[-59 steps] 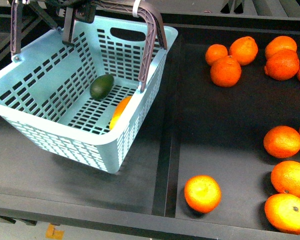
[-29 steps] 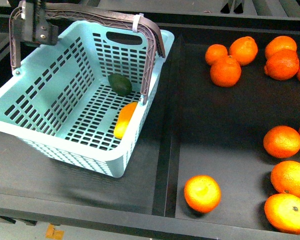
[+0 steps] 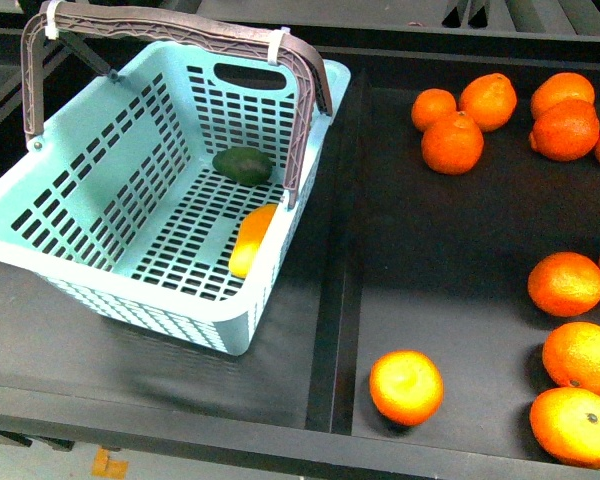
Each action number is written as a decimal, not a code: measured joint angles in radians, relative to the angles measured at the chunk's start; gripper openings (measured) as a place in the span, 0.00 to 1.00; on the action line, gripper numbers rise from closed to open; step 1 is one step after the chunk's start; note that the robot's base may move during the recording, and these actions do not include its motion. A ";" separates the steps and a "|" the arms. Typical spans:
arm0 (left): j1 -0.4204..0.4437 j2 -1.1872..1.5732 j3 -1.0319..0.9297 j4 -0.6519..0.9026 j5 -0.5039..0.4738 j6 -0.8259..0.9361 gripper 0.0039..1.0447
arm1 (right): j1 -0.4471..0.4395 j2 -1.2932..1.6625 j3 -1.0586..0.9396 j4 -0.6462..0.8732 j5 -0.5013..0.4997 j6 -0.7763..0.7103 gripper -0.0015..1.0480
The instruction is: Pick mango and avocado into basket
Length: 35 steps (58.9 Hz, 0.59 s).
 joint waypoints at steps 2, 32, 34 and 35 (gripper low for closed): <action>0.010 -0.035 -0.053 0.011 0.007 0.050 0.20 | 0.000 0.000 0.000 0.000 0.000 0.000 0.92; 0.126 -0.432 -0.427 -0.030 0.127 0.134 0.02 | 0.000 0.000 0.000 0.000 0.000 0.000 0.92; 0.126 -0.435 -0.450 0.007 0.129 0.134 0.02 | 0.000 0.000 0.000 0.000 0.000 0.000 0.92; 0.126 -0.438 -0.460 0.012 0.129 0.134 0.02 | 0.000 0.000 0.000 0.000 0.000 0.000 0.92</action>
